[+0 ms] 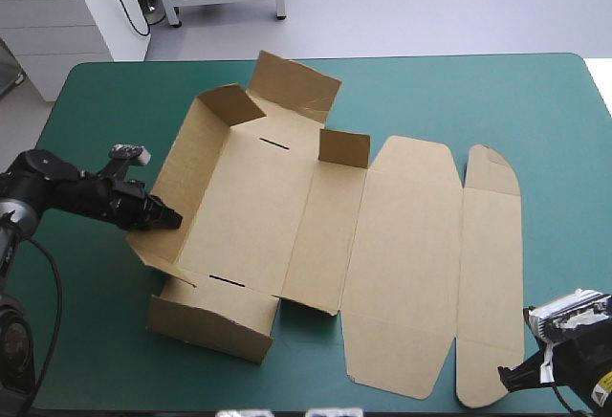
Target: Fold the box
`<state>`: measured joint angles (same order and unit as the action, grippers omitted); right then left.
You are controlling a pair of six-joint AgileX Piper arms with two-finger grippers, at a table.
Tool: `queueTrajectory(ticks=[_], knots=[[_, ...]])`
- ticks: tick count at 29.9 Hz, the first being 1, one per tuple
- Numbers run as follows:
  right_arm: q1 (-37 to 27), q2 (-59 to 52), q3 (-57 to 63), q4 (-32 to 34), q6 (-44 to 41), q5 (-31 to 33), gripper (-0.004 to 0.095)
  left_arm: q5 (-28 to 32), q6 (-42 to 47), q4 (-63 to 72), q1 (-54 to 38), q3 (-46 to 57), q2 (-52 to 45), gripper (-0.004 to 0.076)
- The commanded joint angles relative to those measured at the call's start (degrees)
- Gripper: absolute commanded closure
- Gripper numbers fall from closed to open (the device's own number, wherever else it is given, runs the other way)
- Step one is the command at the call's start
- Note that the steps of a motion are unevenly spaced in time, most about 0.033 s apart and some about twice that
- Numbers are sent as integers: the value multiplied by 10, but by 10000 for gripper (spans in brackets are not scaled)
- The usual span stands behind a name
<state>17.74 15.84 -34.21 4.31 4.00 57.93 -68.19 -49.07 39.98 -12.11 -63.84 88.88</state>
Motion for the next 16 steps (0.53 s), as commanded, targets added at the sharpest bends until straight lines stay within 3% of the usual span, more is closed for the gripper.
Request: queueTrajectory(ticks=[1, 9, 16], knots=[[-5, 8, -15, 3, 4, -31, 929, -46, 32, -23, 66, -79, -20, 729], [-5, 8, -15, 3, -3, -34, 929, 92, 91, -242, 259, -232, -19, 729], [-5, 8, -15, 3, -24, -34, 929, 239, 90, -390, 384, -250, -19, 731]])
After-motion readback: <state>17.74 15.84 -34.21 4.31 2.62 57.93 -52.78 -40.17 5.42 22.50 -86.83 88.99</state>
